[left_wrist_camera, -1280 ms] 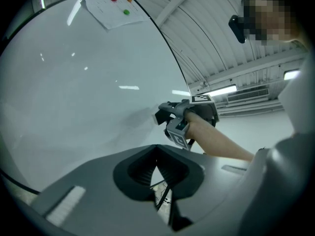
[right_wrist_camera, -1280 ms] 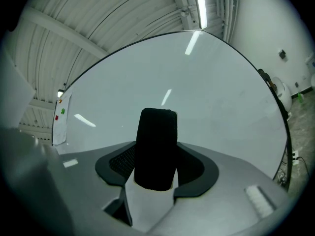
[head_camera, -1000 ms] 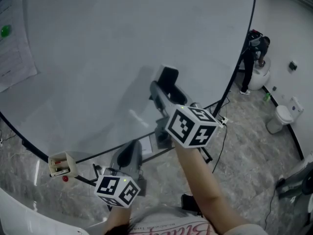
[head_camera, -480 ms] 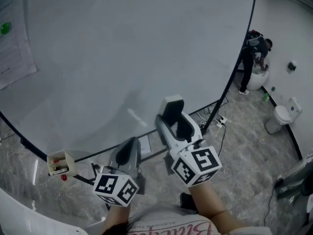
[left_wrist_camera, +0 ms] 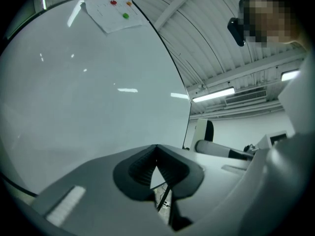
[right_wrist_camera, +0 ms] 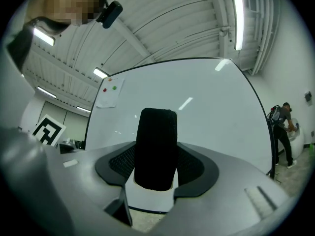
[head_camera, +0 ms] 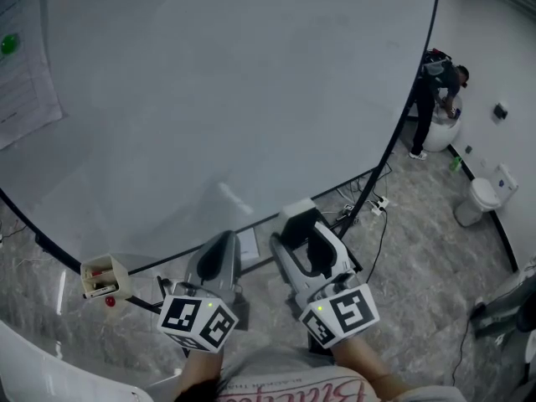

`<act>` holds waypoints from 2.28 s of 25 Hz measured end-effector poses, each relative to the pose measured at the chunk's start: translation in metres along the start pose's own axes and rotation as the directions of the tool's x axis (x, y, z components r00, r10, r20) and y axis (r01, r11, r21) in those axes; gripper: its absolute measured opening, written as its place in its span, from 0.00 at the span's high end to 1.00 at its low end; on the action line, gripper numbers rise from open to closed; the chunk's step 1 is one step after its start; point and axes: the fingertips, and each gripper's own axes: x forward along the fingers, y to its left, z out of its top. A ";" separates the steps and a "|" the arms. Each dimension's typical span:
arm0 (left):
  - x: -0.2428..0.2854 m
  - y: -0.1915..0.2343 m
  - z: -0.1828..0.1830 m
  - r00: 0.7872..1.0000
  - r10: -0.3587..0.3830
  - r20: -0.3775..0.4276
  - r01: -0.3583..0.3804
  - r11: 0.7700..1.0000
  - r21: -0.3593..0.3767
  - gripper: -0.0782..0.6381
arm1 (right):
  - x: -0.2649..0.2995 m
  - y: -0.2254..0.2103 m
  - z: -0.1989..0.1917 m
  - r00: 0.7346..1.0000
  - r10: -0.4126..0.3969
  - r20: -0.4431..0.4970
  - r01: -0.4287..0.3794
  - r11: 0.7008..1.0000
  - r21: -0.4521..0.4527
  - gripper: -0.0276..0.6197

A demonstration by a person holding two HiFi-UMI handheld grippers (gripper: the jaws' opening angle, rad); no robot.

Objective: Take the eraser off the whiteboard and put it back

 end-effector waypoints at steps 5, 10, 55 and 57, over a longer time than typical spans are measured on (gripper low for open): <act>-0.004 0.002 0.004 1.000 0.008 0.010 -0.008 1.000 0.001 0.89 | -0.008 -0.004 -0.018 0.998 -0.029 -0.056 0.029 1.000 0.004 0.59; -0.006 0.003 0.006 0.999 0.015 0.030 -0.014 1.000 -0.010 0.89 | -0.008 -0.008 -0.019 0.997 -0.045 -0.065 0.046 0.999 0.015 0.59; 0.002 0.006 -0.005 1.000 -0.016 -0.015 0.015 0.999 -0.042 0.89 | 0.194 -0.071 0.044 0.994 -0.066 -0.090 0.029 0.931 -0.364 0.58; 0.001 0.007 -0.007 1.000 -0.013 -0.020 0.012 0.999 -0.043 0.89 | 0.199 -0.074 0.044 0.992 -0.075 -0.098 0.032 0.925 -0.379 0.58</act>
